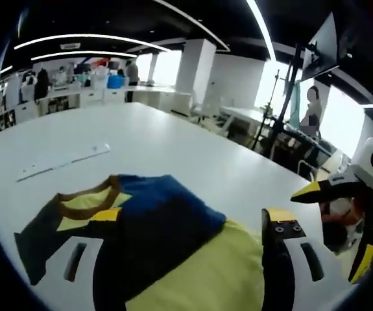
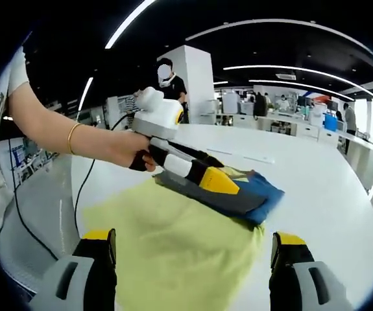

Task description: Fold the garment on the visible template until the final outline fits inside the template.

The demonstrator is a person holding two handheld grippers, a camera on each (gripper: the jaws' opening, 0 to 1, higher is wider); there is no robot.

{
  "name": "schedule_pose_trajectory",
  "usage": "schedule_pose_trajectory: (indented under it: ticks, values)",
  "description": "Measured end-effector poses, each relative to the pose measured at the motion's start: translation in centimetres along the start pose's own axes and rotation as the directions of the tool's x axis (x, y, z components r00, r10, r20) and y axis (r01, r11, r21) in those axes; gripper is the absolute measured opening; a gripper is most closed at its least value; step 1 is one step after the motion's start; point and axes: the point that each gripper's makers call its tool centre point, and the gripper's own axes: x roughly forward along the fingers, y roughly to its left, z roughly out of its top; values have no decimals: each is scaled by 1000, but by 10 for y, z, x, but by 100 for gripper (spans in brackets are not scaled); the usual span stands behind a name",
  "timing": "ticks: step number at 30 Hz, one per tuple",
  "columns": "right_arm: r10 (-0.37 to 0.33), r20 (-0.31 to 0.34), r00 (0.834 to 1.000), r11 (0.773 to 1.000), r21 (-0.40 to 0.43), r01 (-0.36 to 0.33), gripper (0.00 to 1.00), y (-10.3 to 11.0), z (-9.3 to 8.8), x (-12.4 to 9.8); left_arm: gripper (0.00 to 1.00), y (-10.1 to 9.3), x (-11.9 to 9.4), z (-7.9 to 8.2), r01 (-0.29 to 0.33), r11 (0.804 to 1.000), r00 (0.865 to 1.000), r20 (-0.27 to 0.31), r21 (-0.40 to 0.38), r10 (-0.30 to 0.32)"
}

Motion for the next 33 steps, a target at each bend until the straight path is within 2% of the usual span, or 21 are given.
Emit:
schedule_pose_trajectory:
  ticks: [6, 12, 26, 33]
  values:
    - [35, -39, 999, 998, -41, -37, 99, 5, -4, -3, 99, 2, -19, 3, -1, 1000, 1000, 23, -4, 1]
    - [60, -68, 996, 995, -79, -65, 99, 10, -7, -8, 99, 2, -42, -3, 3, 999, 1000, 23, -33, -2]
    - [109, -103, 989, 985, -126, -122, 99, 24, -9, -18, 99, -5, -101, -23, 2, 999, 1000, 8, 37, -2]
    - [129, -126, 984, 979, -142, -147, 99, 30, -14, -24, 99, -12, -130, -28, -4, 999, 999, 36, 50, 2]
